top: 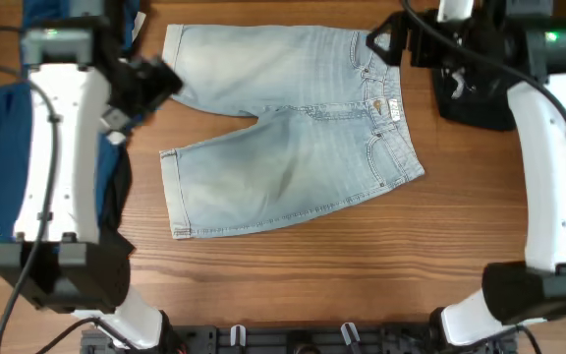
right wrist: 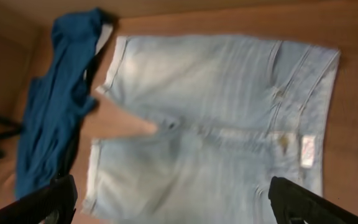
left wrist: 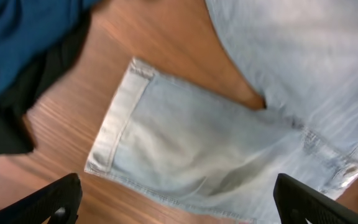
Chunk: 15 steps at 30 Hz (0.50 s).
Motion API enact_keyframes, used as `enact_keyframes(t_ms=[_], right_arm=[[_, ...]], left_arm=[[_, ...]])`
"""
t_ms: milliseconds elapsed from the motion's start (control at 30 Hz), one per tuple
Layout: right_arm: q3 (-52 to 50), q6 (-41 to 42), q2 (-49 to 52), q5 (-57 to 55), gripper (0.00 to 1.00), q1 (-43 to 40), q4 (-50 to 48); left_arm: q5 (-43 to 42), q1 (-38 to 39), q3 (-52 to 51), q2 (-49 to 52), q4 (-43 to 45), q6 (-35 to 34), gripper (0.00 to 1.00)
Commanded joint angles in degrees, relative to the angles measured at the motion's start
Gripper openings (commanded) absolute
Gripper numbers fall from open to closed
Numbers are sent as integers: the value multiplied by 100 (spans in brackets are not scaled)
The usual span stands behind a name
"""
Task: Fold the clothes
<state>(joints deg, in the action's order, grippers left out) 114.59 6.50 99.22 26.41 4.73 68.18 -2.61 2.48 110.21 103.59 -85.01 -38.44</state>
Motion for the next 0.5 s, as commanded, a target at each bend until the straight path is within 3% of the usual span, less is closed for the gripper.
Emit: enact_keyframes(t_ms=[0,267,467], right_arm=[[-74,175,136,-133,96,111,533],[-74,933,-72,-1818,93,111,1541],[-208,1475,-162,-2306,93,109,1882]], left_arm=[[782,855,37,-256,-125,-833,99],[2004,1899,0,-573,-920,-2144,100],[1908,1991,-647,-793,-721,-2531,100]])
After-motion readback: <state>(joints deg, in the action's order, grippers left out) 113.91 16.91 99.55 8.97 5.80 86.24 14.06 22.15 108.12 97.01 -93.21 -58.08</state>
